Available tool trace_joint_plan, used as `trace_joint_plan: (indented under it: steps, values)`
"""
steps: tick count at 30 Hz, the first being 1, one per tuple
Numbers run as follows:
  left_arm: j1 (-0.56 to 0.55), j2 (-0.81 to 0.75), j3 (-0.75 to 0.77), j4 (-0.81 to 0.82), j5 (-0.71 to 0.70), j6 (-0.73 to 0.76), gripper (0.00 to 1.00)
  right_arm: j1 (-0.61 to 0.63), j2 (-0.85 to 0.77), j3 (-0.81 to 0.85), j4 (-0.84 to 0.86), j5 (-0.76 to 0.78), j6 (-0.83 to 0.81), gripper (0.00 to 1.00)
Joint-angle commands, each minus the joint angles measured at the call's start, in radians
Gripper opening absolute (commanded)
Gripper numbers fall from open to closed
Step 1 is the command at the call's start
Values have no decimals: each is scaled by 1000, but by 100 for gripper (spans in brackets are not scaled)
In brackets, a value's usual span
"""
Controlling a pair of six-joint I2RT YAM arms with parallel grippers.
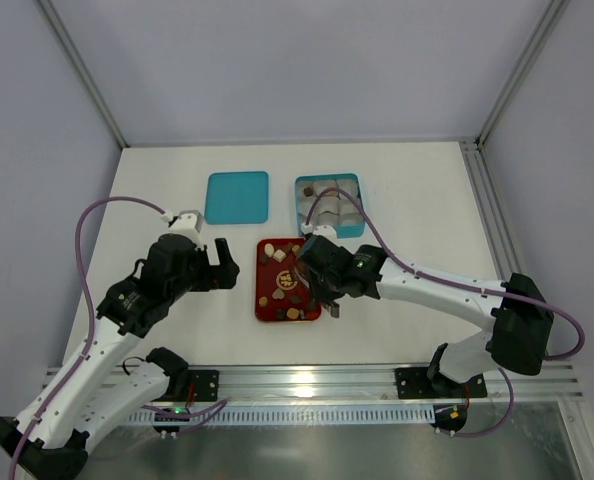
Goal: Pack the chocolate
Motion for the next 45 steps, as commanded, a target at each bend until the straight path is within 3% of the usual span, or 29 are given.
trace_joint_plan:
  steps: [1,14,22,32,45]
  values:
    - [-2,-10,2,16,-12,6,100,-9,-47,41,6,16,-14,30]
    - [-2,-10,2,16,-14,6,100,-77,-107,67,-15,-15,-45,28]
    - [-2,-9,2,15,-14,5,100,-247,-141,173,-41,-61,-124,28]
    - [-2,-3,2,16,-14,5,100,-505,44,334,-15,-78,-230,28]
    - [-2,2,2,16,-12,5,100,-582,321,510,-15,-12,-272,27]
